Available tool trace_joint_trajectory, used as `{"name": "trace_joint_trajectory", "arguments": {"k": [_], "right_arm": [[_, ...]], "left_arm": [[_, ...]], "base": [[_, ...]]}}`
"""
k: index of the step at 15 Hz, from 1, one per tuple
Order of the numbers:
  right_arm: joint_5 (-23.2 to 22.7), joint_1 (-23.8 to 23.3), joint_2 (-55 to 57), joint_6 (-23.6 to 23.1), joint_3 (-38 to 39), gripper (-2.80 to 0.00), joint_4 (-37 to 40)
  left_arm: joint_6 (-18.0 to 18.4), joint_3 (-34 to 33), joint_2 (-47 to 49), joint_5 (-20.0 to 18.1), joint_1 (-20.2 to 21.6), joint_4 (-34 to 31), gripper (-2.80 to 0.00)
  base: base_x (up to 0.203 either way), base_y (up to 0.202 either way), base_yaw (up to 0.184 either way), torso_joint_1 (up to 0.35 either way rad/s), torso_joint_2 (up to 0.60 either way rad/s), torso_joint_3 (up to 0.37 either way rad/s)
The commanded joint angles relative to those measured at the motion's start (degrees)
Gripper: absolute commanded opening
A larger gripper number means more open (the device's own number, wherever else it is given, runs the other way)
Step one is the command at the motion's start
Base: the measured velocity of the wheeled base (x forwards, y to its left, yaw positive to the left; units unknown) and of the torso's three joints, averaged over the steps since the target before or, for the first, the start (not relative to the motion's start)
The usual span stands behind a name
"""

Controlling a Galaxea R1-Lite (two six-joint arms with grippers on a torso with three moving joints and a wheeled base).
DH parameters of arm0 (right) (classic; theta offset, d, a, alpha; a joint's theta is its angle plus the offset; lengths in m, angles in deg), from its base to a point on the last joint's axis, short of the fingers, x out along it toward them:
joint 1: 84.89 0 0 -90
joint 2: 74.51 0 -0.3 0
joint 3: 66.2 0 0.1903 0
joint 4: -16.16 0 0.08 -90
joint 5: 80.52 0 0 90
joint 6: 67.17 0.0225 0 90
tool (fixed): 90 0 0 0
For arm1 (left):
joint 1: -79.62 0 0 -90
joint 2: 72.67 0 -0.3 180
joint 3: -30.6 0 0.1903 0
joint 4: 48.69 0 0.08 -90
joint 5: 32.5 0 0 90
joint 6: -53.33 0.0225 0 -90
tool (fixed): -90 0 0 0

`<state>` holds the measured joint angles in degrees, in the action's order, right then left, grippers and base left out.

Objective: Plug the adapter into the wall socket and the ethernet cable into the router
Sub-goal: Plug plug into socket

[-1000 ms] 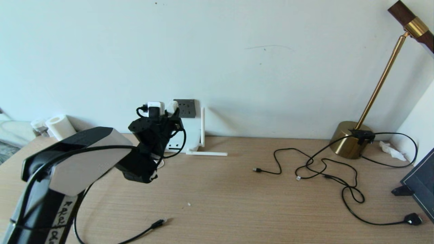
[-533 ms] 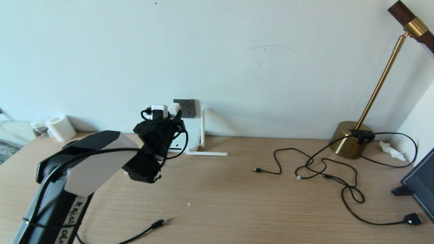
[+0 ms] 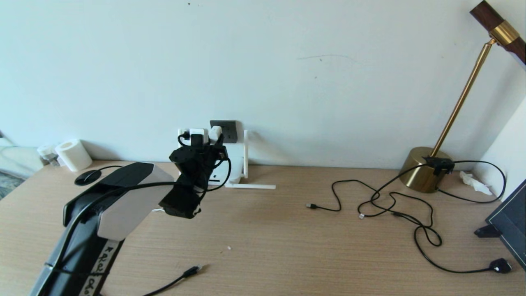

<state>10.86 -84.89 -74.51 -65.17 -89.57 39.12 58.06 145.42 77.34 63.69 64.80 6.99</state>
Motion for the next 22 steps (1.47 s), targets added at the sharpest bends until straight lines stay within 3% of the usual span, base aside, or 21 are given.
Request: {"name": "trace_joint_trajectory", "arguments": {"k": [1, 22], "right_arm": [[0.0, 0.0, 0.0, 0.0, 0.0, 0.0, 0.0], [0.0, 0.0, 0.0, 0.0, 0.0, 0.0, 0.0]], "left_arm": [[0.0, 3.0, 1.4, 0.0, 0.1, -1.2, -2.8], [0.3, 2.4, 1.7, 0.0, 0.1, -1.1, -2.8]], "base": [[0.0, 0.0, 0.0, 0.0, 0.0, 0.0], [0.0, 0.0, 0.0, 0.0, 0.0, 0.0]]}}
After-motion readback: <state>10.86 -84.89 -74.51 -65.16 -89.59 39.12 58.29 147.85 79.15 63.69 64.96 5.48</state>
